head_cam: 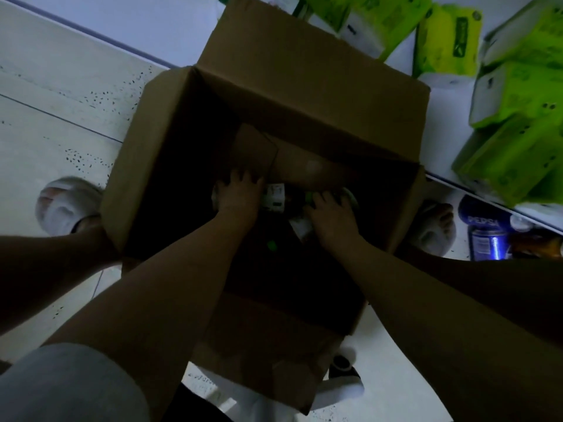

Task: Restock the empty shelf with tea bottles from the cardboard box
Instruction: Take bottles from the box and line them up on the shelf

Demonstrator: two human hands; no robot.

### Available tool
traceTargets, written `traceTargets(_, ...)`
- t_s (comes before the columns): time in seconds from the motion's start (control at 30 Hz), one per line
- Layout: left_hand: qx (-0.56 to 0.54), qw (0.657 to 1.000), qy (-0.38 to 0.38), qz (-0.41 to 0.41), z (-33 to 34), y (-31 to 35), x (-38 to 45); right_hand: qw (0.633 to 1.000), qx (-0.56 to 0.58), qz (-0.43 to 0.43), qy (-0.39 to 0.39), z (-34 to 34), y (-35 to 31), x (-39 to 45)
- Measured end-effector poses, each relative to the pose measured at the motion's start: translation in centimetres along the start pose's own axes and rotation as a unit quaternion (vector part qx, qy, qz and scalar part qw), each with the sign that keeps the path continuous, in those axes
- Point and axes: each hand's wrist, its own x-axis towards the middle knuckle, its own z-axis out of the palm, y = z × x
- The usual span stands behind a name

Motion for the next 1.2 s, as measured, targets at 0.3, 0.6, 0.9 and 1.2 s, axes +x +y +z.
traceTargets(0.3, -0.138, 0.987, -0.079, 0.006, 1.0, -1.5, -0.5, 0.998, 0.009, -0.030, -0.046, 0.6, 0.5, 0.6)
traceTargets(0.6, -0.526, 0.840, -0.133, -0.006, 0.1, -5.0, -3.4, 0.871, 0.490, -0.018, 0.006, -2.0, 2.6, -2.6)
traceTargets(0.9, -0.605, 0.781, -0.129, 0.088, -7.3, -6.8, -10.5, 0.719, 0.692, 0.006, 0.067, -8.6, 4.0, -9.7)
traceTargets(1.2, -0.647, 0.733, -0.096, 0.187, -14.8, -6.4, -19.1, 0.618, 0.779, -0.054, 0.092, -14.8, 5.7, -18.4)
